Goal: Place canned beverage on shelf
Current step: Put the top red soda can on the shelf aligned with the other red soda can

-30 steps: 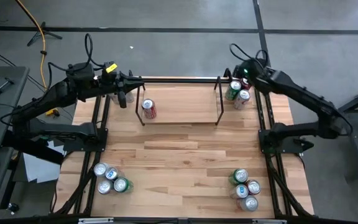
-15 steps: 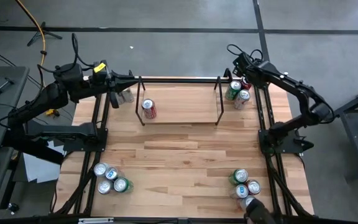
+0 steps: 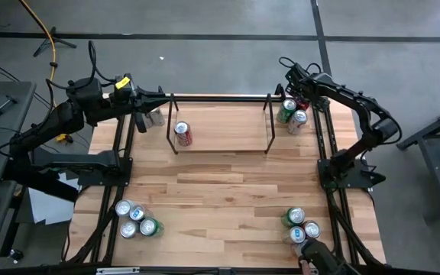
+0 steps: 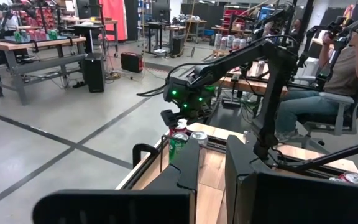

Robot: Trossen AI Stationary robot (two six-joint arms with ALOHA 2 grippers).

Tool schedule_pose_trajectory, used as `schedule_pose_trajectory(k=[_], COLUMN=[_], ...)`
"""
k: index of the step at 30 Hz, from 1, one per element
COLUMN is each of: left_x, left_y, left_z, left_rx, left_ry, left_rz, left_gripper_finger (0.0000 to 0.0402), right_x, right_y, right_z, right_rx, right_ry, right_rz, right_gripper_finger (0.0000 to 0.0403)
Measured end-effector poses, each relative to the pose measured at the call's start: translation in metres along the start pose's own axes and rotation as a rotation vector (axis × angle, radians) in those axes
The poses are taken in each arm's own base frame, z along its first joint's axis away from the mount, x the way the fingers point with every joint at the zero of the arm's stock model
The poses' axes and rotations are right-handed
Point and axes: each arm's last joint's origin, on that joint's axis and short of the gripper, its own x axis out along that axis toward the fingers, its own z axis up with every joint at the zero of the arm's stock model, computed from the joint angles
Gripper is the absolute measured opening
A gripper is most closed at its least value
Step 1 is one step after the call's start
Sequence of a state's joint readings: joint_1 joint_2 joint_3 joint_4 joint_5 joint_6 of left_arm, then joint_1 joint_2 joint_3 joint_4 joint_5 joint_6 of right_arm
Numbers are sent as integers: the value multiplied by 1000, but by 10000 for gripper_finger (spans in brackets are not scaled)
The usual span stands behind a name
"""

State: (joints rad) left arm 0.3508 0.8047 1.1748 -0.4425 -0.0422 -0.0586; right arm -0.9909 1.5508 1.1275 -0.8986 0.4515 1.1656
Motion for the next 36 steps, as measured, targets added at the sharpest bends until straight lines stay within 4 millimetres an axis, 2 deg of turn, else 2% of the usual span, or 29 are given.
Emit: schedule_pose_trajectory(k=[13,20,22,28,32,36], left_x=[0,0,0,0,0,0], left_y=[0,0,0,0,0,0], left_z=[0,0,0,0,0,0], left_rx=[-35,-36,-36,-36,-36,-36], left_ry=[0,0,0,0,0,0], left_rz=[0,0,0,0,0,0], left_gripper_finger=[1,1,1,1,1,1], right_x=[18,21,19,-3,-30,-66], right_y=[6,7,6,-2,-10,-21], right_z=[3,1,1,9,18,27], right_rx=[-46,-114,-137,-196,-199,-246], right_ry=[42,69,70,32,-33,-154], right_rz=[2,5,12,80,196,352], right_gripper_finger=[344,290,289,289,289,289])
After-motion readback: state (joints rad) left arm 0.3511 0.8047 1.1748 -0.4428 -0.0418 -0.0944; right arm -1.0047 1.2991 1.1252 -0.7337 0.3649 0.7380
